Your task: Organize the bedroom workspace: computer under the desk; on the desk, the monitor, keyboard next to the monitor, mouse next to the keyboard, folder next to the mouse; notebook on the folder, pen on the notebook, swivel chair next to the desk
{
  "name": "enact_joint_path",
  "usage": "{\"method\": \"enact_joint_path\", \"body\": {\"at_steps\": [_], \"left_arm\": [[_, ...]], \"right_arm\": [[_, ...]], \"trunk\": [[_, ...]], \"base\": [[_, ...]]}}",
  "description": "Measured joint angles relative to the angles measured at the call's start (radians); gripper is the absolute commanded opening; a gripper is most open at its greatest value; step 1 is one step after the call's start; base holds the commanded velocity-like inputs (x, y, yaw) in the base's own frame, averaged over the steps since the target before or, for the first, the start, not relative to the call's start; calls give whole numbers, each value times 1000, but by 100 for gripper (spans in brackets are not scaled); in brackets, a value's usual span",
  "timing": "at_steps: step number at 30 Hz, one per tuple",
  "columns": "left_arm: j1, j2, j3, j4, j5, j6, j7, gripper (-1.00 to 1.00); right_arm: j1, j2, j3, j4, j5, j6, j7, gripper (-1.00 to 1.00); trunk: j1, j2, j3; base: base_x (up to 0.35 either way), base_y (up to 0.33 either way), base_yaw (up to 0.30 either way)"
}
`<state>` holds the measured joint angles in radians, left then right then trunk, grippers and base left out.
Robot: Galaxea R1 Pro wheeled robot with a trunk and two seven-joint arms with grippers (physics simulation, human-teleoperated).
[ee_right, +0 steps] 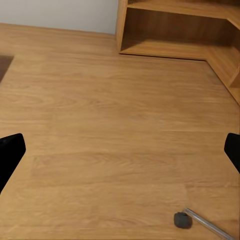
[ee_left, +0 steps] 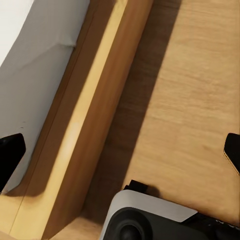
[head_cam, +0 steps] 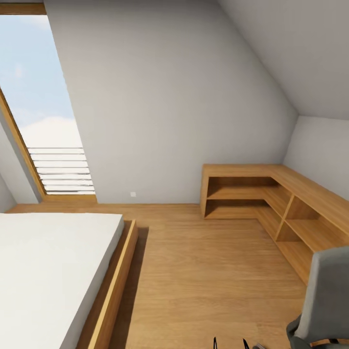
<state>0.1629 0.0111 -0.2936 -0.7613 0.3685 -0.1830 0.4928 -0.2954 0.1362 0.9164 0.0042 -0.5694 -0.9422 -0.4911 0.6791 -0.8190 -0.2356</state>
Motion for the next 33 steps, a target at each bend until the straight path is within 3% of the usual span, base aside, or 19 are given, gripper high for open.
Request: {"method": "enact_joint_path", "body": {"at_steps": [33], "left_arm": [[0, 0, 0, 0, 0, 0, 0, 100]], "right_arm": [[0, 0, 1, 0, 1, 1, 0, 100]], "trunk": [[0, 0, 0]], "base": [[321, 0, 0]]}}
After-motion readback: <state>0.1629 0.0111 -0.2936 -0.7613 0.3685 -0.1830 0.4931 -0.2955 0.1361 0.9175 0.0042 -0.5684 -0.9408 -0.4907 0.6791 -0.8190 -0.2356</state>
